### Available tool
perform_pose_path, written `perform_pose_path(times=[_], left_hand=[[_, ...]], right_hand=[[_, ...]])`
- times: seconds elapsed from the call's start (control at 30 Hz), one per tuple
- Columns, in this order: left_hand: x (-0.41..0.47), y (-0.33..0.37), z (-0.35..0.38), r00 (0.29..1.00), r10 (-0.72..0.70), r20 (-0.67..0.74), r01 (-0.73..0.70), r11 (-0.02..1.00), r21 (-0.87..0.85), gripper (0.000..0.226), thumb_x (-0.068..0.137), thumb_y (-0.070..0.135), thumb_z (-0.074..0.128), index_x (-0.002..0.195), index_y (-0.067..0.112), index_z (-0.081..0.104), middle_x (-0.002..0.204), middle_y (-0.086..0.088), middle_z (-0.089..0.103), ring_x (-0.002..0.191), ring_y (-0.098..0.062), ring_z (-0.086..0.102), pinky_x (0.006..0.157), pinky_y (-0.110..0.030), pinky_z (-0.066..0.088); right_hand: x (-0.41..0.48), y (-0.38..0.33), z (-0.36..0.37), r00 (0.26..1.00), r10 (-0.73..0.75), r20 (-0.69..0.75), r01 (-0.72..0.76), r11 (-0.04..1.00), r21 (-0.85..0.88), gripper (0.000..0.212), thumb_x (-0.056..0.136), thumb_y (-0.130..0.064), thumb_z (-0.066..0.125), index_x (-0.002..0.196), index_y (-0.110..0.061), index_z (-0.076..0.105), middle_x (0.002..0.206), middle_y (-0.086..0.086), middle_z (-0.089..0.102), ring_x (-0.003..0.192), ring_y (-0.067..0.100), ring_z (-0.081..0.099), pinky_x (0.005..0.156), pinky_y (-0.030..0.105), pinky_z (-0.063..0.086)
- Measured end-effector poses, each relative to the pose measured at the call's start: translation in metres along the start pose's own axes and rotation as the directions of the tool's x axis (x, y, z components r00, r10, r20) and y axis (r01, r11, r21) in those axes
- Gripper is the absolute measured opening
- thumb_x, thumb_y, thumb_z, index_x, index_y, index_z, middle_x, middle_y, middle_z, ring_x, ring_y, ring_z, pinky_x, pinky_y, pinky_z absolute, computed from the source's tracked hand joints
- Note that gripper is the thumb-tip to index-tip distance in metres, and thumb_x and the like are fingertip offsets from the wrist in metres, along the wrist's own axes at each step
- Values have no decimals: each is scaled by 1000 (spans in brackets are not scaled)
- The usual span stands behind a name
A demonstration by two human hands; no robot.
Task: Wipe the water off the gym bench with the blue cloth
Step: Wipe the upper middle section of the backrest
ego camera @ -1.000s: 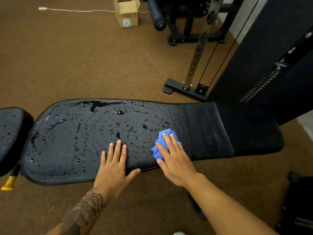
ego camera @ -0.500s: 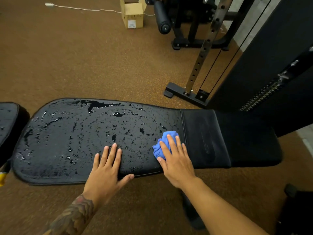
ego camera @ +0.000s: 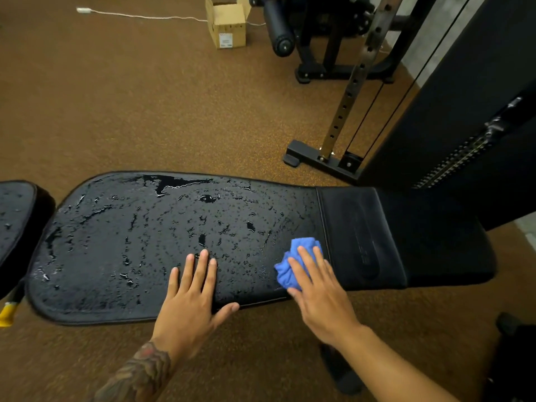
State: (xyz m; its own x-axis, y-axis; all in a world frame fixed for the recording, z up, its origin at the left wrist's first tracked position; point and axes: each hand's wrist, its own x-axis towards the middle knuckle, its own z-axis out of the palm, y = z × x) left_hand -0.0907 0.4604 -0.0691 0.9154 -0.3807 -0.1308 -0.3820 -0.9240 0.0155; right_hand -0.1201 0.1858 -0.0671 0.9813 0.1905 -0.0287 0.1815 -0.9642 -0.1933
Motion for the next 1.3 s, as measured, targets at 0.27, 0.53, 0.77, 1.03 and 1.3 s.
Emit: perform_pose_path(times=[0.27, 0.53, 0.77, 1.03, 1.3], left_hand=[[-1, 1, 2, 1000, -7, -24, 7, 1000, 5, 89, 90, 72, 21, 147, 4, 28, 156, -16, 21, 144, -35, 15, 112, -53, 15], [0, 2, 2, 1000, -17, -13, 17, 1000, -6, 91, 88, 72, 22, 147, 4, 29, 156, -16, 21, 144, -36, 16, 111, -57, 22], [-1, 3, -3, 999, -31, 27, 31, 999, 10, 93, 87, 75, 14, 150, 6, 21, 158, -15, 14, 145, -35, 10, 113, -56, 18], [2, 2, -1, 999, -30, 25, 30, 1000, -9, 95, 85, 76, 20, 149, 6, 24, 158, -14, 17, 145, -35, 13, 113, -56, 18], [1, 1, -1, 999, -26, 20, 26, 1000, -8, 93, 87, 76, 18, 150, 6, 21, 158, -14, 14, 146, -35, 9, 114, -56, 18]], right_hand=[[103, -3, -3, 973, 223, -54, -219, 974, 65, 58, 98, -36, 45, 146, -7, 33, 155, 19, 23, 142, 46, 10, 112, 59, 21], [31, -9, -4, 999, -34, 24, 32, 996, 81, 58, 97, -41, 39, 147, -12, 31, 158, 10, 21, 146, 36, 8, 114, 50, 19], [86, 12, -11, 976, 216, -2, -215, 976, 38, 58, 101, -39, 37, 151, -16, 20, 160, 11, 7, 145, 39, -4, 116, 50, 8], [8, -30, 6, 976, -219, 10, 217, 973, 81, 53, 95, -35, 36, 142, -9, 42, 155, 13, 27, 144, 39, 15, 114, 49, 18], [96, 37, -13, 992, 100, -78, -94, 993, 78, 49, 99, -29, 43, 142, -7, 40, 153, 18, 28, 142, 44, 14, 114, 51, 19]])
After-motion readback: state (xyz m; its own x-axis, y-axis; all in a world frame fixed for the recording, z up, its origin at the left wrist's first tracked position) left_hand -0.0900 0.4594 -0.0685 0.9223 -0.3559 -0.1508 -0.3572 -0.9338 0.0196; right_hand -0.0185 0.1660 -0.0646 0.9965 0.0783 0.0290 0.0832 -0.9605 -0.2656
